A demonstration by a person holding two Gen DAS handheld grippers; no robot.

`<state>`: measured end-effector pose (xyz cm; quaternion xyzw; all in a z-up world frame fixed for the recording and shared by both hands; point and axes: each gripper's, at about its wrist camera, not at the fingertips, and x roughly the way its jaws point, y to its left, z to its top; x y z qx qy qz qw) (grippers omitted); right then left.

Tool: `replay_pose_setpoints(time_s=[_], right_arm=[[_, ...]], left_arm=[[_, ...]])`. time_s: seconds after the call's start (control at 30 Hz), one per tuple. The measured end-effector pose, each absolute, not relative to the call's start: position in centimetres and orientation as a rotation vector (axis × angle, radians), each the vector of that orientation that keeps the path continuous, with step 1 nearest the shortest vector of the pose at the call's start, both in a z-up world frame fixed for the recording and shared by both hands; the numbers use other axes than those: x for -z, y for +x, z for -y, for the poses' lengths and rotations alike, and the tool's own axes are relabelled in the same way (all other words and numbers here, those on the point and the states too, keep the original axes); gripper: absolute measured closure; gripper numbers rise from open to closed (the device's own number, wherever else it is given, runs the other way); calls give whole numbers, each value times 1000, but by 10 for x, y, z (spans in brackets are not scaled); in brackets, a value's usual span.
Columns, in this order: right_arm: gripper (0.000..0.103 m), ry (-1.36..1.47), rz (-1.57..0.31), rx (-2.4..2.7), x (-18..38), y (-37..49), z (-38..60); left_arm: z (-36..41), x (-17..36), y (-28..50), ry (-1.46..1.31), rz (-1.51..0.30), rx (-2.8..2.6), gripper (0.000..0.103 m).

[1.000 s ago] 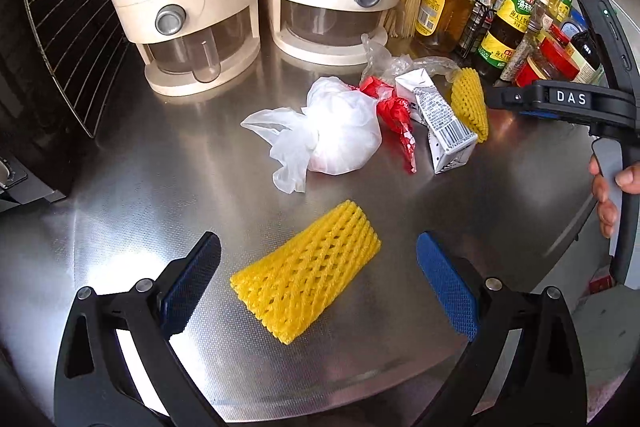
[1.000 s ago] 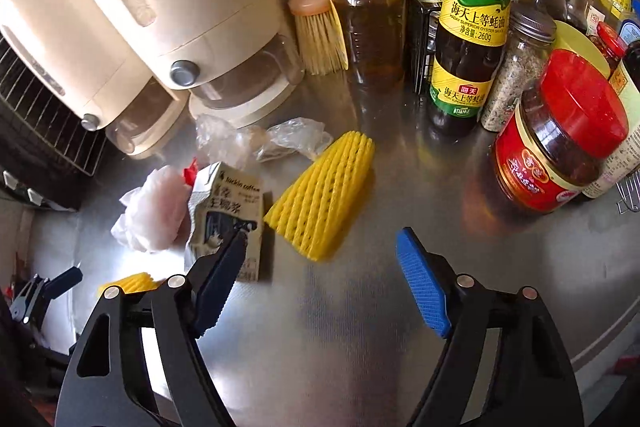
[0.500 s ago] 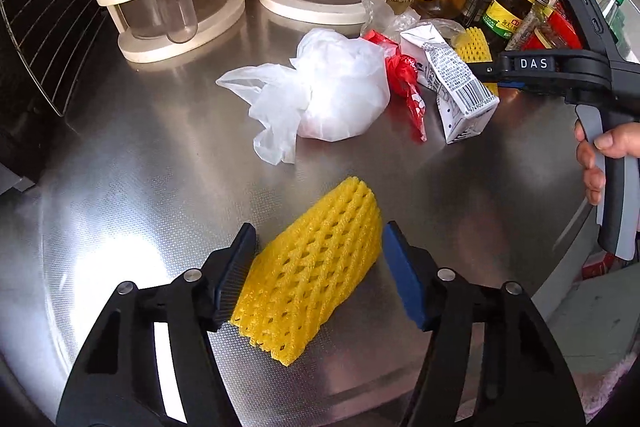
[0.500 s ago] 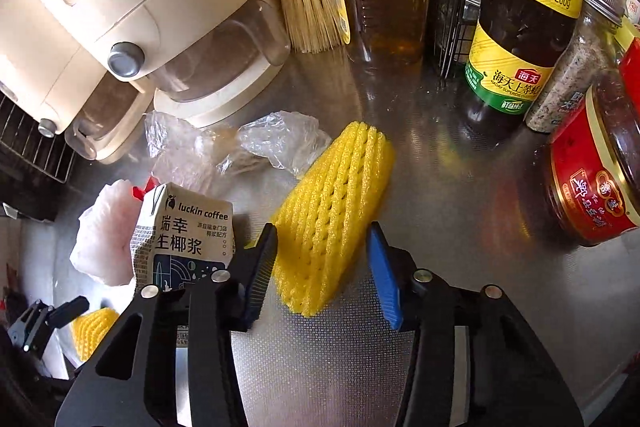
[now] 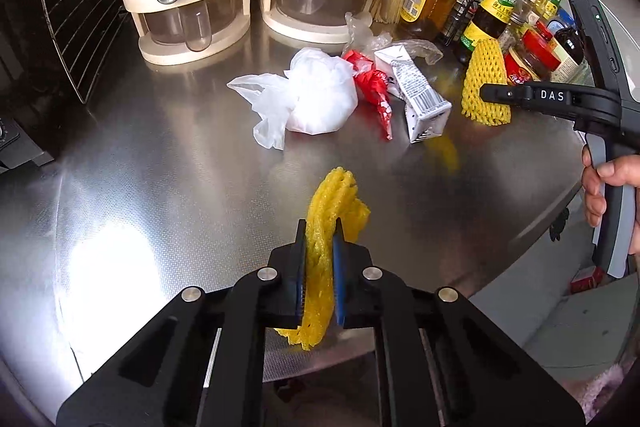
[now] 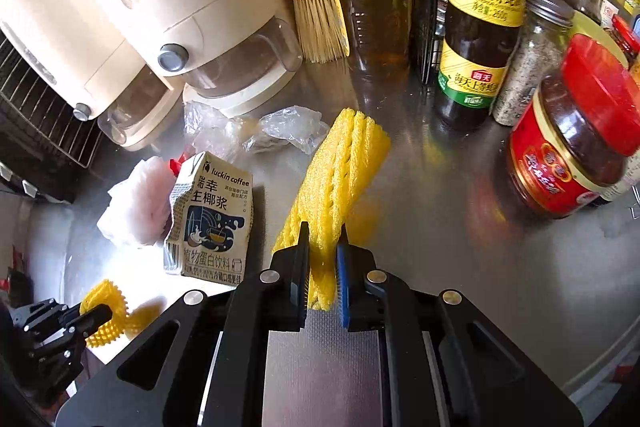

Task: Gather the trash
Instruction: 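Grasp a yellow foam net with the left tool while the right tool grasps another, then carry both yellow foam nets down over the black bin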

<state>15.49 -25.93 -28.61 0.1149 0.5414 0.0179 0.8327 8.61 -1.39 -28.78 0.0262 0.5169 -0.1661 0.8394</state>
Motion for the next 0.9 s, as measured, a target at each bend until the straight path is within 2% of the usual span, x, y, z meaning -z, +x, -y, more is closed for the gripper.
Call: replay_pose_setpoints(time_s=[0.5, 0.9], right_arm=[[90, 194, -1091, -163, 228, 40, 237], [90, 172, -1201, -264, 257, -57, 213]], left_arm=[[21, 252, -10, 34, -1053, 360, 92], [26, 289, -82, 35, -1142, 365, 92]])
